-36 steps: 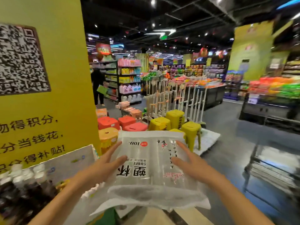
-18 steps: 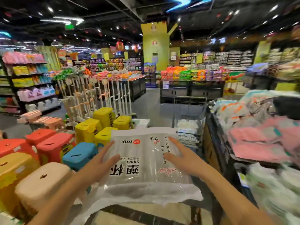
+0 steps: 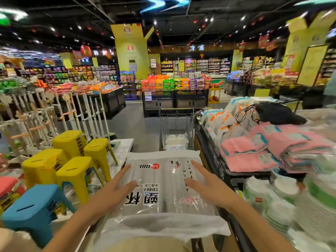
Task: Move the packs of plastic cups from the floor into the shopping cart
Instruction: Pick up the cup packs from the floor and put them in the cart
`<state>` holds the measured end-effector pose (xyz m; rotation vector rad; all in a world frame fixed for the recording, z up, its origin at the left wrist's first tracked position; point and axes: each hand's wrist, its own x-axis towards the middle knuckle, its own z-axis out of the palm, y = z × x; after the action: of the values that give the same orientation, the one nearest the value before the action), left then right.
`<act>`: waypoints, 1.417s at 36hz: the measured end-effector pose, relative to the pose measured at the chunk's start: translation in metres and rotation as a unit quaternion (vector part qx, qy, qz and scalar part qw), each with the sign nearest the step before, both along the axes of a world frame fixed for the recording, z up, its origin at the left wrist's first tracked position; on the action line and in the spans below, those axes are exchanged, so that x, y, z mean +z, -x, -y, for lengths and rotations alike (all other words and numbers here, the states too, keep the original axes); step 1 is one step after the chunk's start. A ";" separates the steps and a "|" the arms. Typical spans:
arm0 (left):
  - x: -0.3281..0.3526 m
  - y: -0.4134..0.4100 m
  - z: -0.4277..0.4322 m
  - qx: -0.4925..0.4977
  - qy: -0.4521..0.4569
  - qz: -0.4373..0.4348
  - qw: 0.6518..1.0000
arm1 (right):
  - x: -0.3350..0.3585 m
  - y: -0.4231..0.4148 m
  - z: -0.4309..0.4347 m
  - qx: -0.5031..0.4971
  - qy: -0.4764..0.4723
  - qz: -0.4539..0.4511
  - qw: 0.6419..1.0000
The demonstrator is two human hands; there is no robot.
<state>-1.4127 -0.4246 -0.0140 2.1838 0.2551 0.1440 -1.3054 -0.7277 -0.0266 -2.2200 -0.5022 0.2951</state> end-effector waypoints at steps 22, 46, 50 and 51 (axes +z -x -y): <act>0.011 -0.279 0.012 -0.015 0.011 -0.026 0.999 | -0.021 -0.288 0.005 -0.003 -0.022 0.004 1.000; -0.026 -0.650 -0.117 -0.110 0.051 -0.010 0.993 | -0.016 -0.588 -0.104 -0.106 0.037 0.013 0.994; -0.036 -0.699 -0.132 -0.123 0.070 -0.025 0.990 | -0.032 -0.642 -0.111 -0.111 0.042 0.006 0.993; -0.039 -0.711 -0.134 -0.121 0.074 -0.028 0.989 | -0.035 -0.654 -0.112 -0.109 0.042 0.001 0.993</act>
<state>-0.7014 -0.2909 -0.0534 2.0540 0.0285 -0.0710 -0.6514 -0.6153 -0.0615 -2.3317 -0.2483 0.2020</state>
